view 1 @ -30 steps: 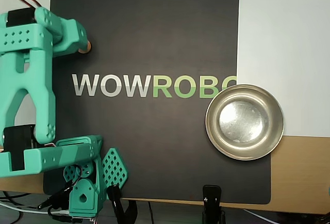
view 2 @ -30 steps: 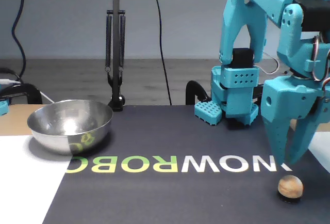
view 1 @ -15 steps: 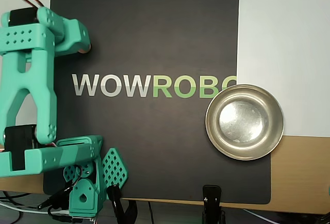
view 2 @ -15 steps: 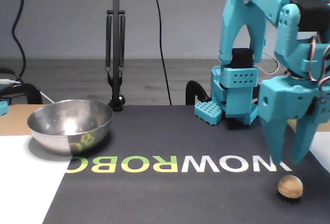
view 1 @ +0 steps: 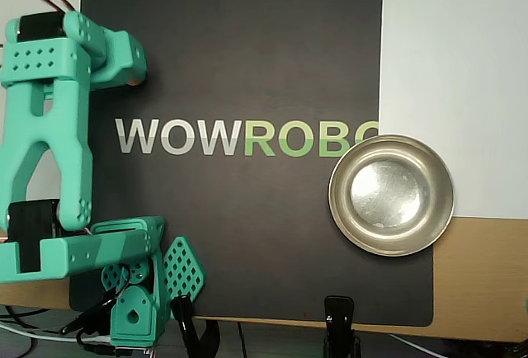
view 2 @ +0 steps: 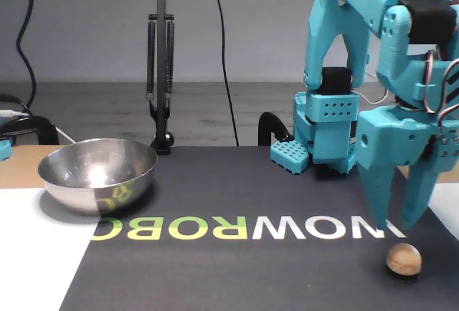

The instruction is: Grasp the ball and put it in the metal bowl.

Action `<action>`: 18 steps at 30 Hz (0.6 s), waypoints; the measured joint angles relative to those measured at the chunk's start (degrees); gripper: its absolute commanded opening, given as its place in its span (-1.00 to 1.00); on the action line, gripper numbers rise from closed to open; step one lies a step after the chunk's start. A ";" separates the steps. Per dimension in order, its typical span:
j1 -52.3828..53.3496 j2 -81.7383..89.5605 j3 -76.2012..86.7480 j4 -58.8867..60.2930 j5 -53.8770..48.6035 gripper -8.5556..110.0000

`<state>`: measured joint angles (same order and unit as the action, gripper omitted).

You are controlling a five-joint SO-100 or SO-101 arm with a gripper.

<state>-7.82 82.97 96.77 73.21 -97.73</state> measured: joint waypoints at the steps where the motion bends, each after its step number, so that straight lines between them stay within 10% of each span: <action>1: 0.26 0.00 0.00 0.00 0.00 -0.29; 10: 0.18 0.00 0.00 0.00 0.00 -0.28; 18: 0.18 0.00 0.00 0.00 -0.79 0.22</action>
<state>-7.65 82.97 96.77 73.21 -98.53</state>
